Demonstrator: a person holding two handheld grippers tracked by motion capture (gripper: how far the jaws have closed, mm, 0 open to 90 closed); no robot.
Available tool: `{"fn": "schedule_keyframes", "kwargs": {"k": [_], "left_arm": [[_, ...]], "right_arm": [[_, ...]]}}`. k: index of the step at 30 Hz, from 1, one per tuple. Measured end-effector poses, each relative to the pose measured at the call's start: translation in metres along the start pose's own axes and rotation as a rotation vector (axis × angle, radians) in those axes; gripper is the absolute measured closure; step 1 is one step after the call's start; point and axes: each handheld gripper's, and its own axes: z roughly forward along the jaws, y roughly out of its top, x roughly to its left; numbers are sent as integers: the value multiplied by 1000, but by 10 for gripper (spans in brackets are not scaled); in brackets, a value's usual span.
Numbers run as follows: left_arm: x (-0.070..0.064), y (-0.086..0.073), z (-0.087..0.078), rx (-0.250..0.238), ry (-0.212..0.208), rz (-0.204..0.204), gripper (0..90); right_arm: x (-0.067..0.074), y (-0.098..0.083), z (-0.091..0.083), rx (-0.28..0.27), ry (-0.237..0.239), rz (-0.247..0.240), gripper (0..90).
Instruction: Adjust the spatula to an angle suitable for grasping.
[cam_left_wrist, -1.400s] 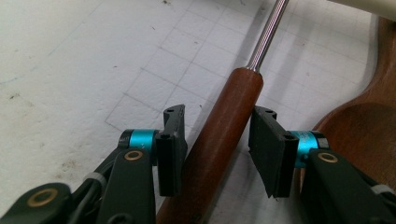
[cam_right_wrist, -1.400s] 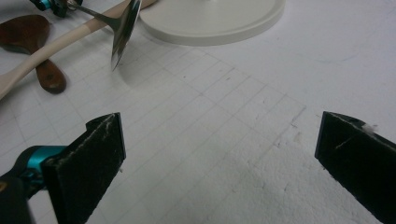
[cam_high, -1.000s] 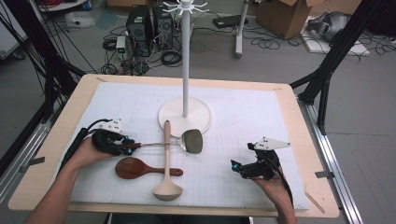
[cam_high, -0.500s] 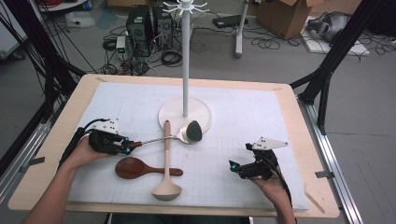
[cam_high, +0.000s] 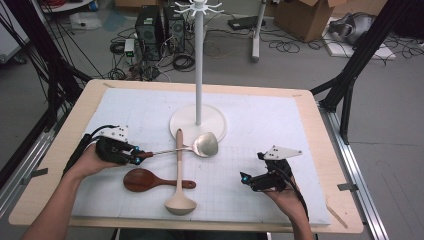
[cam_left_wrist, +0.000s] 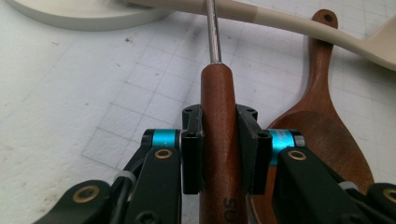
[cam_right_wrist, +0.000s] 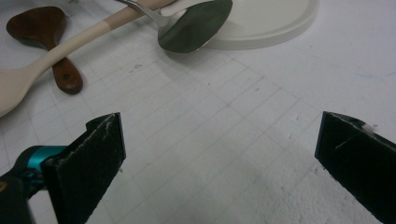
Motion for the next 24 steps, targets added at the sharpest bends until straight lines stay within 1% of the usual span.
{"fn": "schedule_keyframes", "kwargs": {"k": [4,5,6,7,9,11,12,13,14,15,17,20,22,24], "left_arm": [[-3,1,1,-4,-19,1,733],[-3,2,1,0,-24,13,732],[-4,2,2,-5,-28,6,732],[-4,2,2,-1,-30,13,732],[-5,3,3,2,-39,15,732],[-7,3,3,0,-44,14,732],[-7,4,2,2,-49,22,732],[-9,4,2,-5,-50,18,732],[-9,5,2,-7,-54,27,732],[-10,6,1,-6,-56,27,732],[-12,9,0,8,-55,38,732],[-14,20,-1,49,-48,71,732],[-14,27,1,71,-53,86,732],[-16,33,1,89,-58,88,732]], "right_arm": [[2,3,1,-3,3,-12,8],[3,4,2,-6,5,-14,8],[4,6,2,-6,8,-16,8],[5,8,3,-7,14,-31,8],[7,9,4,-4,17,-28,8],[9,11,6,-6,28,-38,8],[11,12,7,-7,29,-42,8],[11,13,8,-8,37,-51,8],[13,14,9,-6,43,-54,8],[14,15,10,-1,52,-58,8],[16,18,12,3,62,-76,8],[17,22,15,7,76,-84,8],[19,26,16,5,81,-80,8],[21,31,18,-7,92,-95,8]]}}
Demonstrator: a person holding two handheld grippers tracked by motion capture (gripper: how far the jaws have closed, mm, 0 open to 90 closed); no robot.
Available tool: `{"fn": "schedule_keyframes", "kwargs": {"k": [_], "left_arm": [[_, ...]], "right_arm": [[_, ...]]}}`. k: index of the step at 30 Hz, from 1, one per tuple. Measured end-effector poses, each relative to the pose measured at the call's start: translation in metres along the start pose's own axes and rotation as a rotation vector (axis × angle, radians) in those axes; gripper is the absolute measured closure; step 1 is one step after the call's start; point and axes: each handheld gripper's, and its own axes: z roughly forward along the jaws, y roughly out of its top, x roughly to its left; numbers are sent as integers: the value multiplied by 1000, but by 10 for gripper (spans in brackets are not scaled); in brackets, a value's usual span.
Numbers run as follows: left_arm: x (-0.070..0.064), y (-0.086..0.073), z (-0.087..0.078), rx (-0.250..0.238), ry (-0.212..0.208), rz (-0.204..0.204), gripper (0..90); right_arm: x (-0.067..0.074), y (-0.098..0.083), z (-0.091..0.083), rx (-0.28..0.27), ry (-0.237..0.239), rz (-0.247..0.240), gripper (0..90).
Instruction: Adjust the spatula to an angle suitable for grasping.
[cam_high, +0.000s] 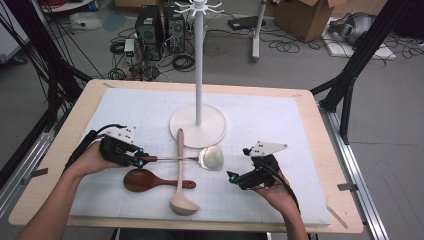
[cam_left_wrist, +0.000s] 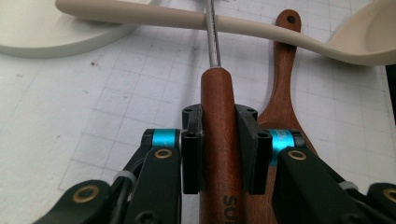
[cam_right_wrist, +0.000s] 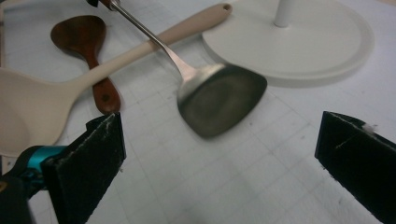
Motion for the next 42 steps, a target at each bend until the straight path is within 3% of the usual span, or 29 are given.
{"fn": "schedule_keyframes", "kwargs": {"k": [11,12,20,24,34,42], "left_arm": [[-5,19,-1,54,15,45,731],[-6,20,-1,51,16,44,731],[-6,24,-1,67,8,44,731],[-7,26,1,61,10,36,731],[-9,32,5,68,-6,46,730],[-12,39,6,82,-6,50,730]], "right_arm": [[9,26,16,11,62,-66,27],[10,29,17,14,69,-73,60],[12,46,32,25,113,-91,62],[11,55,42,25,154,-103,192],[15,66,65,58,198,-120,194],[20,71,83,72,223,-142,276]]}}
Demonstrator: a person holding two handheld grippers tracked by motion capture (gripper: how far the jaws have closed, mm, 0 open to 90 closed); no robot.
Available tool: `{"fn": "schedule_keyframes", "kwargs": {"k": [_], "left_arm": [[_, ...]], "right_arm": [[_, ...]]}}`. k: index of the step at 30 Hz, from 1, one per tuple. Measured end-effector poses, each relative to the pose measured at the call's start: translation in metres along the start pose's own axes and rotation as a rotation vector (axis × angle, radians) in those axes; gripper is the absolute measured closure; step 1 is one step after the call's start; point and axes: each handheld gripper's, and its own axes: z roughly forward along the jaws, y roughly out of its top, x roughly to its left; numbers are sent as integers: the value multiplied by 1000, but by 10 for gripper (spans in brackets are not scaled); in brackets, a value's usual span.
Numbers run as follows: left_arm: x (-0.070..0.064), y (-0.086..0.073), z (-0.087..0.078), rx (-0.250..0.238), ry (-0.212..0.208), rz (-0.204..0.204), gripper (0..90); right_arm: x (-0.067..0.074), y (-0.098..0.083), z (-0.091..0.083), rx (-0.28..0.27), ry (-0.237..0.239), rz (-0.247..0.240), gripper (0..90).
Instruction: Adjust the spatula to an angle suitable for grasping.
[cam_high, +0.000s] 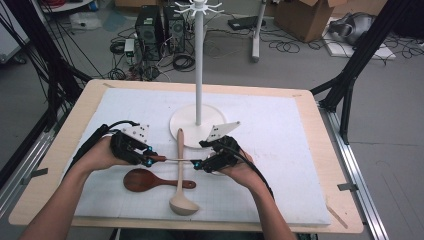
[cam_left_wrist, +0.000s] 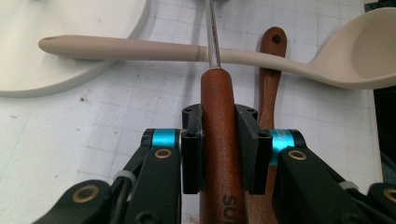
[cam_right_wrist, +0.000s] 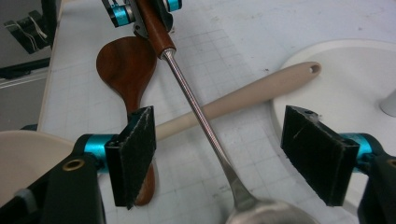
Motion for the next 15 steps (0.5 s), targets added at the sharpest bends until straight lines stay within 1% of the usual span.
{"fn": "schedule_keyframes", "kwargs": {"k": [2,4,5,6,8,9,11,12,13,14,15], "left_arm": [[0,1,1,2,-6,-4,730],[-1,3,1,5,-5,1,730],[-1,3,2,2,-3,-2,730],[-1,4,2,5,-4,3,730],[-1,5,2,7,-6,2,730],[-2,5,3,1,-3,-1,730],[-2,6,3,7,-5,4,730],[-2,6,3,9,-4,5,730],[-3,6,4,2,-2,1,730],[-3,7,3,6,-2,-2,730],[-3,8,3,11,-2,4,730]], "right_arm": [[1,1,7,9,13,-9,298],[1,2,14,19,23,-20,316],[2,2,17,26,29,-14,331],[2,3,21,27,28,-23,343],[3,5,27,32,38,-33,396],[4,6,29,33,46,-43,418],[5,8,34,38,65,-54,456],[6,9,37,45,67,-53,468],[6,10,39,44,74,-63,490],[6,10,42,48,81,-67,501],[7,10,44,59,88,-71,510]]}}
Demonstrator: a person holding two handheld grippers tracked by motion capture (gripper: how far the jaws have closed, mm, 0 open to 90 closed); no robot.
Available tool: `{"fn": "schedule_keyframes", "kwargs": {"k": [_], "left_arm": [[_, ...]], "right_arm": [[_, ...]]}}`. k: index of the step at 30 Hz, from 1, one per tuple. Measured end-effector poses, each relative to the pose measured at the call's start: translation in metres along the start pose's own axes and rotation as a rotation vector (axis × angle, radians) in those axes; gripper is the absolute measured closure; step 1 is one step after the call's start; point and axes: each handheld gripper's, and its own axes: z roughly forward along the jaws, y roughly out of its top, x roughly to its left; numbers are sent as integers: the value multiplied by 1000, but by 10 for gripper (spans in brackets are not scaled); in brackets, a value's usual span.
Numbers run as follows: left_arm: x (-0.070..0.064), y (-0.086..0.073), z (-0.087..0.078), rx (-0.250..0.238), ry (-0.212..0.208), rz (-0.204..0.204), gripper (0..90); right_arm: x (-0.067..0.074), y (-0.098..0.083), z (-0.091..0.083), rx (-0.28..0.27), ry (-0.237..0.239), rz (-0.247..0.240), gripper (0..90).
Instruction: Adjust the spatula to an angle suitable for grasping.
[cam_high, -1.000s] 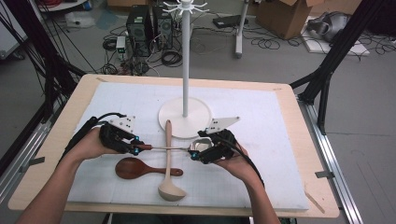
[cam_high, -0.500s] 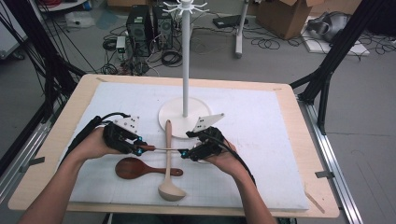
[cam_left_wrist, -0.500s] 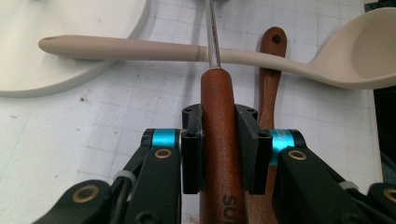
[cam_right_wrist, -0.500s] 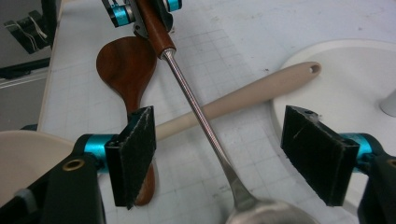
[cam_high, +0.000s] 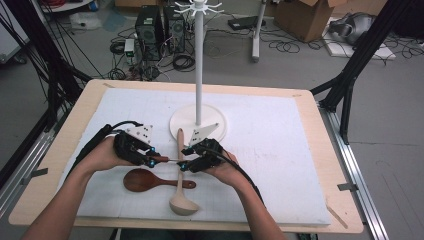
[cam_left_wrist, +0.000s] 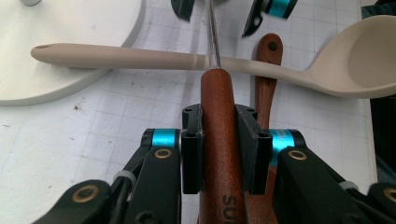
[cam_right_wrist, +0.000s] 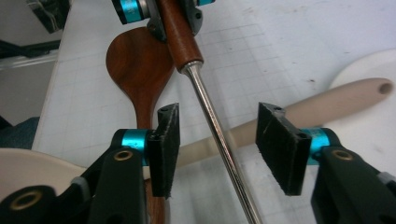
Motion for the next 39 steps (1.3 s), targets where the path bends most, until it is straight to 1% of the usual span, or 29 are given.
{"fn": "schedule_keyframes", "kwargs": {"k": [2,3,7,8,11,12,13,14,16,17,19,20,21,22,24,26,28,29,30,33,34,35,36,37,39], "left_arm": [[0,1,0,1,-1,-1,730],[-1,1,1,-3,-3,-12,729],[-1,2,2,-2,-4,-10,730],[-1,2,2,-2,-6,-16,729],[-1,4,2,3,-6,-10,729],[-2,4,3,-5,-6,-19,730],[-2,5,3,-1,-4,-15,729],[-2,5,3,2,-3,-12,730],[-2,5,3,-1,-7,-20,729],[-2,5,3,-3,-7,-25,728],[-1,4,3,-10,-20,-33,727],[-1,4,3,-9,-25,-36,725],[-1,4,3,-15,-26,-43,724],[0,4,1,-21,-31,-42,721],[0,4,-2,-46,-32,-55,681],[1,3,-7,-66,-31,-58,639],[0,4,-10,-77,-22,-62,610],[0,4,-12,-87,-18,-60,591],[0,4,-14,-86,-18,-62,577],[-1,4,-20,-132,6,-62,540],[-1,4,-23,-141,17,-59,536],[-1,4,-24,-151,19,-58,536],[-2,4,-27,-161,20,-64,535],[-2,3,-29,-173,30,-61,522],[-2,3,-34,-192,46,-72,506]], "right_arm": [[0,1,3,13,11,-4,543],[0,1,5,15,12,-13,554],[0,4,10,31,18,-21,591],[0,5,12,34,24,-23,607],[-1,7,17,48,30,-41,642],[-1,8,19,52,39,-43,662],[-1,9,20,51,38,-55,685],[-1,9,20,54,47,-59,705],[-1,10,21,54,51,-67,758],[-1,10,21,55,57,-68,763],[-2,9,21,52,56,-80,773],[-2,9,21,55,64,-88,777],[-2,9,21,57,66,-91,781],[-2,9,20,56,68,-95,784],[-3,9,20,54,65,-100,792],[-3,9,19,47,72,-103,803],[-4,10,18,37,75,-103,811],[-4,10,17,38,74,-106,816],[-3,10,17,42,77,-107,820],[-4,9,16,51,71,-104,829],[-5,9,15,55,71,-105,833],[-6,8,15,54,68,-97,836],[-6,8,15,58,64,-102,839],[-7,7,14,67,66,-96,840],[-7,8,14,66,66,-98,841]]}}
